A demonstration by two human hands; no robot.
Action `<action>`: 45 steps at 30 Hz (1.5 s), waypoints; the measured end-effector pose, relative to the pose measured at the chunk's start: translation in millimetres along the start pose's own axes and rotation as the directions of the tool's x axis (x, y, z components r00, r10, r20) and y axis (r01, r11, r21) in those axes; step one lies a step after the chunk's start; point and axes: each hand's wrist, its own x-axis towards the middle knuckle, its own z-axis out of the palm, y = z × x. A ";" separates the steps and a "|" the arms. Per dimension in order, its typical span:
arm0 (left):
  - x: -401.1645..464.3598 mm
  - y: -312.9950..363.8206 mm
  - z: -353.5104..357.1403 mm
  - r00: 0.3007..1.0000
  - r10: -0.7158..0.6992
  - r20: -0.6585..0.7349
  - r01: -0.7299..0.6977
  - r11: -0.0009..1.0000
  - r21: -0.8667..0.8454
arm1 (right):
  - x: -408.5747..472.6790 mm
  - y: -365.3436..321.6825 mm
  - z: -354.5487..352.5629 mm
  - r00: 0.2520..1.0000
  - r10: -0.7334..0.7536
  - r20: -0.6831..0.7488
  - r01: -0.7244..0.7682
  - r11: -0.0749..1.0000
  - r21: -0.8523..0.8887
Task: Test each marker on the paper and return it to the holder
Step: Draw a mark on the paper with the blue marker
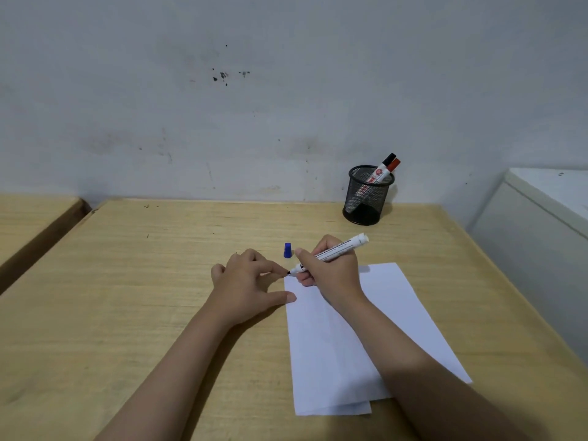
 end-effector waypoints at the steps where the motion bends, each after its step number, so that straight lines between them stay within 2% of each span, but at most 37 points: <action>1: 0.4 -0.7 -0.3 1.000 0.005 0.002 -0.005 1.000 0.028 | 0.0 0.3 0.0 1.000 -0.004 -0.001 0.004 1.000 -0.001; 9: 3.6 -6.0 -1.2 1.000 -0.009 0.010 0.009 0.999 0.048 | 0.7 1.7 1.8 0.999 -0.030 0.024 0.030 0.999 -0.011; 17: 5.4 -4.5 -1.8 0.999 -0.047 0.007 0.047 0.999 -0.003 | 0.5 2.9 2.9 0.999 -0.034 0.041 0.035 0.999 -0.020; 25: 6.1 -3.8 -1.7 0.999 -0.053 0.006 0.053 0.998 -0.016 | 2.4 0.6 1.4 0.997 0.019 0.076 -0.010 0.994 -0.109; 29: 5.9 -4.8 -1.7 0.999 -0.049 0.005 0.049 0.999 -0.003 | 2.4 1.1 1.8 0.998 0.017 0.056 -0.012 0.995 -0.099; 32: 5.9 -4.9 -1.5 0.999 -0.047 -0.001 0.047 0.999 -0.007 | 3.2 0.1 0.6 0.998 0.009 -0.060 -0.007 1.000 0.027; 35: 5.7 -5.7 0.2 0.999 -0.038 0.013 0.038 0.999 -0.013 | 6.0 -2.7 -2.7 0.983 0.096 -0.156 -0.062 0.976 0.210; 37: 3.6 -5.3 1.5 0.999 -0.038 0.015 0.038 0.998 -0.047 | 8.3 -4.5 -4.6 0.971 0.174 -0.165 -0.111 0.937 0.332; 40: 7.5 -2.2 -0.2 0.995 -0.095 0.016 0.097 0.975 -0.198 | 10.4 -6.2 -7.0 0.961 0.230 -0.154 -0.138 0.882 0.451; 42: 17.2 -0.4 0.0 0.994 -0.108 -0.015 0.099 0.956 -0.276 | 10.5 -6.5 -8.1 0.960 0.240 -0.144 -0.143 0.862 0.487; 45: 35.3 8.5 1.4 0.998 -0.048 -0.047 0.029 0.941 -0.338 | 8.5 -8.8 -8.5 0.963 0.238 -0.128 -0.146 0.856 0.496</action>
